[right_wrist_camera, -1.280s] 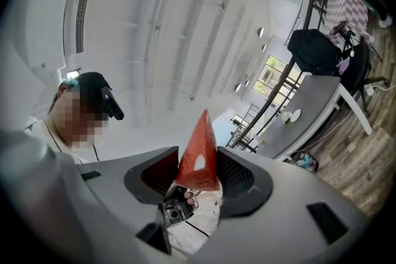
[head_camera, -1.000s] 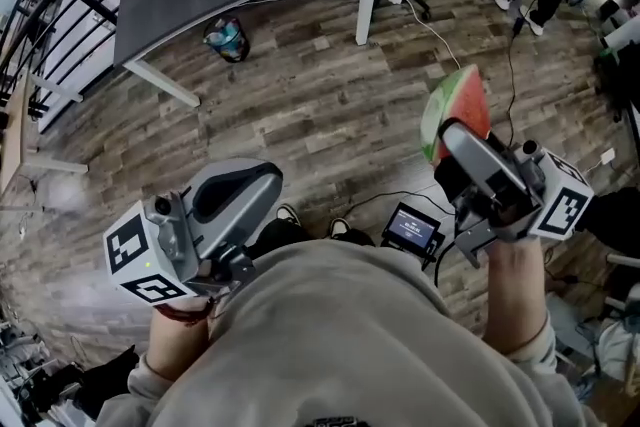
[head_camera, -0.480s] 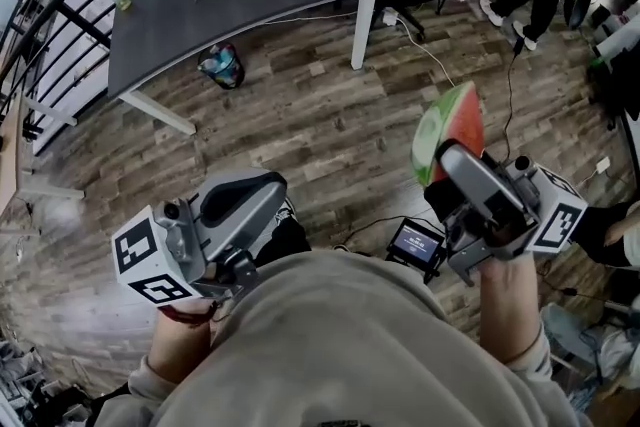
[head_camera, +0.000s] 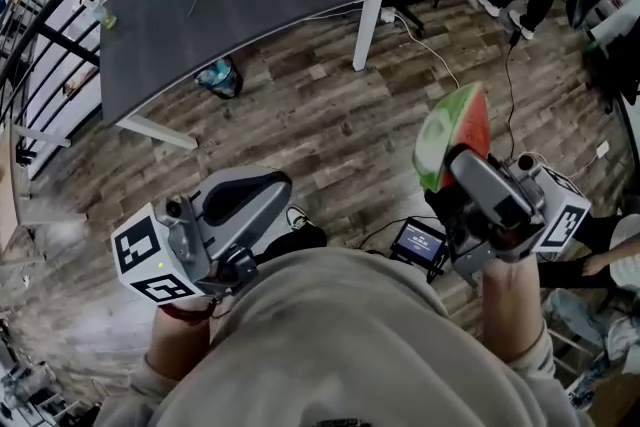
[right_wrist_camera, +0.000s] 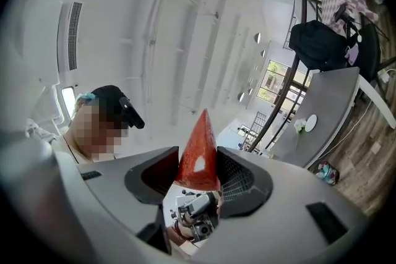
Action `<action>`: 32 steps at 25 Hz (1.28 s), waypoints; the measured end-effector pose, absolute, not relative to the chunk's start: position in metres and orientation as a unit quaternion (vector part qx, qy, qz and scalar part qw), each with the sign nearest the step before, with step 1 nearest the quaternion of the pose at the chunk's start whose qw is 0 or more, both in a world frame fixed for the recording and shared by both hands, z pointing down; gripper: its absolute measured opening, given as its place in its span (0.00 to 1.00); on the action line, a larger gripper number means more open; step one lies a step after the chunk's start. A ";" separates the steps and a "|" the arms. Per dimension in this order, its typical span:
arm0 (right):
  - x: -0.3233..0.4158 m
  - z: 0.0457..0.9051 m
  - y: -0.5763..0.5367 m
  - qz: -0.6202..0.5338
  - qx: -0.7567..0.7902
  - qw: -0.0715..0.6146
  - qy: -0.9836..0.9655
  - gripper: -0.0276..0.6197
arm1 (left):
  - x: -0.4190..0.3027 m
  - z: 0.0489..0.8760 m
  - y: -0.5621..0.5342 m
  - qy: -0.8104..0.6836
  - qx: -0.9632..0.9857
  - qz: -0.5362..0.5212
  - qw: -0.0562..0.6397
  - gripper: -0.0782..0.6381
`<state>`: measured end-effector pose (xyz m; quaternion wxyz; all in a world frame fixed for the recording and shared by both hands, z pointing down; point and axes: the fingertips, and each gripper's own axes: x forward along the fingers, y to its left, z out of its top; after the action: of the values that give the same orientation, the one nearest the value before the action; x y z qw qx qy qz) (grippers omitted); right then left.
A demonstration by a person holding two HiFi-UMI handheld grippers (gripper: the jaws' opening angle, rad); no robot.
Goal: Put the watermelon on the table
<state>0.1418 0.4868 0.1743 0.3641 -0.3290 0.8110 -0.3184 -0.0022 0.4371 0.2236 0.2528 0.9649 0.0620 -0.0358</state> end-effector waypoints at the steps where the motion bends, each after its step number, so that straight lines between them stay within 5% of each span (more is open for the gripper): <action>1: 0.138 0.173 0.473 -0.316 -0.327 0.369 0.810 0.36 | -0.009 0.226 0.423 0.058 0.965 -0.035 0.253 0.12; 22: 0.011 0.157 0.236 -0.353 -0.223 0.345 0.840 0.36 | -0.169 0.243 0.234 -0.058 0.959 -0.080 0.267 0.12; 32: 0.009 0.157 0.143 -0.376 -0.162 0.331 0.850 0.36 | -0.168 0.236 0.166 -0.125 0.954 -0.095 0.257 0.12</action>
<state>0.0089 0.1435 0.1574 0.3312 -0.1619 0.8502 -0.3759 -0.1676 0.1659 0.2363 0.2566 0.9537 -0.1245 -0.0949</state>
